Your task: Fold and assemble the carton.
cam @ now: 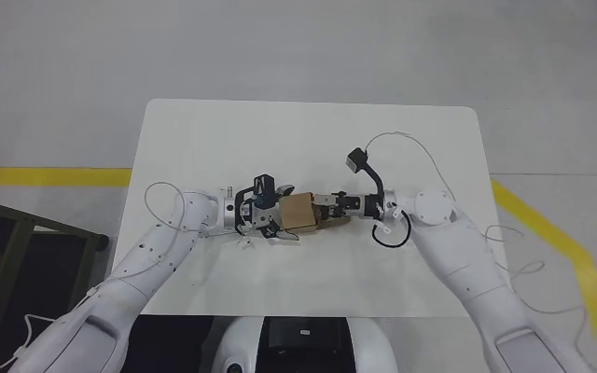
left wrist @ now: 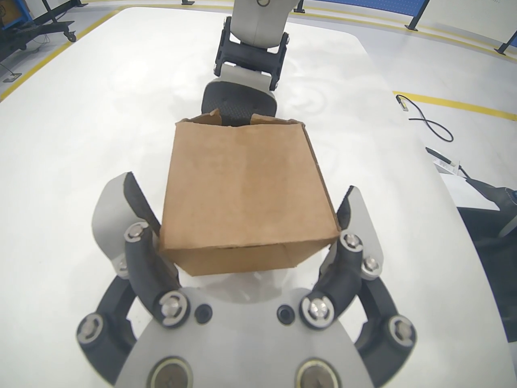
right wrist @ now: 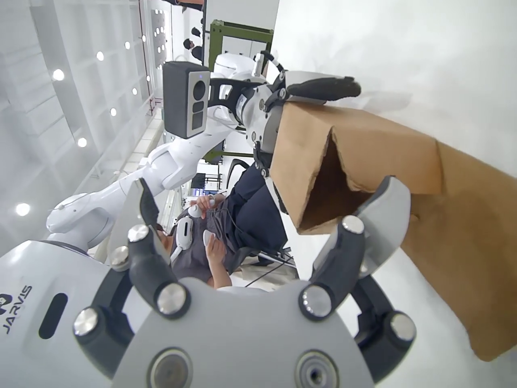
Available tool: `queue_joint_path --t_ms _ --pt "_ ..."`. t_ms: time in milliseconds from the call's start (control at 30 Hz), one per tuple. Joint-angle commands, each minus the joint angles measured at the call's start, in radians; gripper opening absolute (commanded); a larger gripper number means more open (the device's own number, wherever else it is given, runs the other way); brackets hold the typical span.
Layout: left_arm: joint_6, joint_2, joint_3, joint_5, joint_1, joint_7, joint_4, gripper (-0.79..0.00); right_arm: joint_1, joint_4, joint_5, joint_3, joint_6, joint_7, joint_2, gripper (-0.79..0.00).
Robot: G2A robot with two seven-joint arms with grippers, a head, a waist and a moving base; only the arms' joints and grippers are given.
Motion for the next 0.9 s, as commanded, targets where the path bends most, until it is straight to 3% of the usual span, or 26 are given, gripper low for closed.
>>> queue_joint_path --t_ms 0,333,867 --pt "0.0 0.0 -0.001 -0.001 0.0 -0.001 0.0 0.0 -0.005 -0.003 -0.003 -0.007 0.004 -0.011 -0.002 0.0" --pt "-0.001 -0.001 -0.006 0.003 0.003 -0.007 -0.001 0.0 0.008 0.006 0.024 -0.045 -0.007 0.046 -0.018 0.0" --pt "-0.008 -0.006 -0.005 0.008 0.005 -0.004 0.002 0.0 0.024 0.06 0.053 -0.071 -0.031 0.041 -0.039 0.0"
